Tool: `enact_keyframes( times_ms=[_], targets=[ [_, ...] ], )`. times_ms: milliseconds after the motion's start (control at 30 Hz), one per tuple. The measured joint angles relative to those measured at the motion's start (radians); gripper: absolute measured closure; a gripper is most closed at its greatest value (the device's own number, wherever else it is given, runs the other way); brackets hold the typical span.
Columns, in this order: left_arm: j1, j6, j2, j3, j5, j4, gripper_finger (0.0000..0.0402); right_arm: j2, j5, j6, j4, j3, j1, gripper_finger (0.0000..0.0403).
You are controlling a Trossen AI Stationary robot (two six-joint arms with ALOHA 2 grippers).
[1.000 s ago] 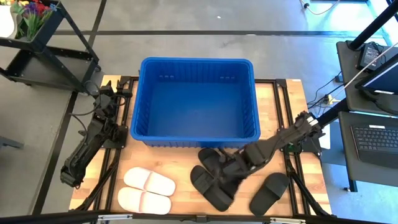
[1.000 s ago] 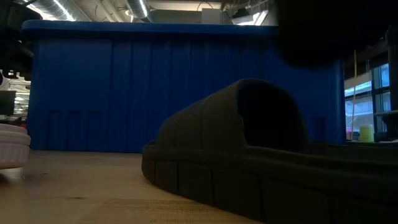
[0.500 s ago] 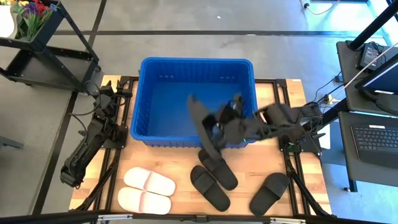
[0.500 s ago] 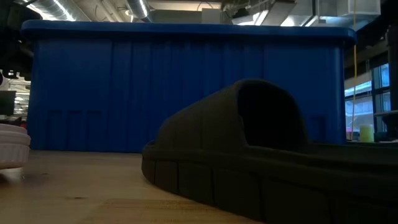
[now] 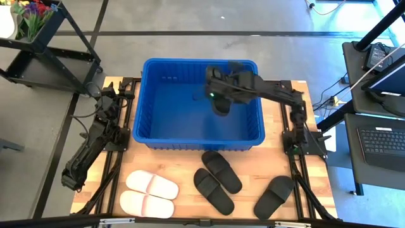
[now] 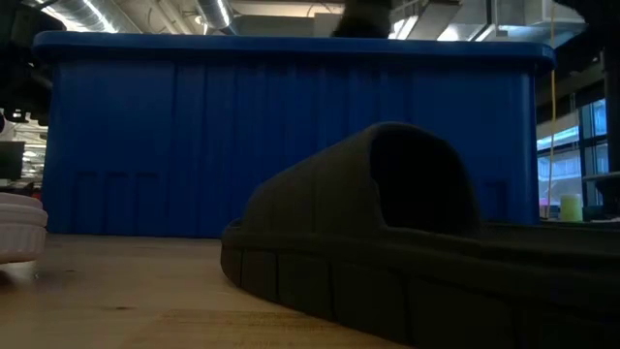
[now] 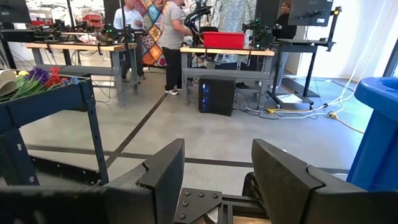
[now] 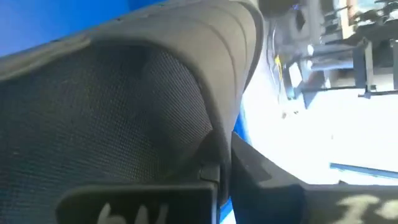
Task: Pick and place slides into bin
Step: Put the black slide into the blue container
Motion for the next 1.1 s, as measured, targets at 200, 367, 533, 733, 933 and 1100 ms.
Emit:
enact_keyframes(
  times_ms=[200,367,533,733,933,1100],
  targets=[
    [0.000,0.000,0.000,0.000,0.000,0.000,0.0218,0.014,0.033,-0.019,0.010,-0.189,-0.101,0.0390],
    [0.000,0.000,0.000,0.000,0.000,-0.001,0.0218,0.006,0.050,0.010,0.113,-0.407,-0.154,0.0390],
    [0.000,0.000,0.000,0.000,0.000,-0.002,0.0218,0.006,0.045,-0.017,0.311,-0.611,-0.188,0.0390],
    [0.000,0.001,0.000,0.000,0.000,-0.002,0.0218,0.005,0.037,-0.069,0.427,-0.790,-0.239,0.0389],
    [0.000,0.001,0.000,0.000,0.000,-0.002,0.0218,0.005,-0.032,-0.084,0.531,-0.906,-0.287,0.0387],
    [0.000,0.001,0.000,0.000,0.000,-0.002,0.0218,0.005,-0.047,-0.128,0.624,-0.961,-0.310,0.0389]
  ],
)
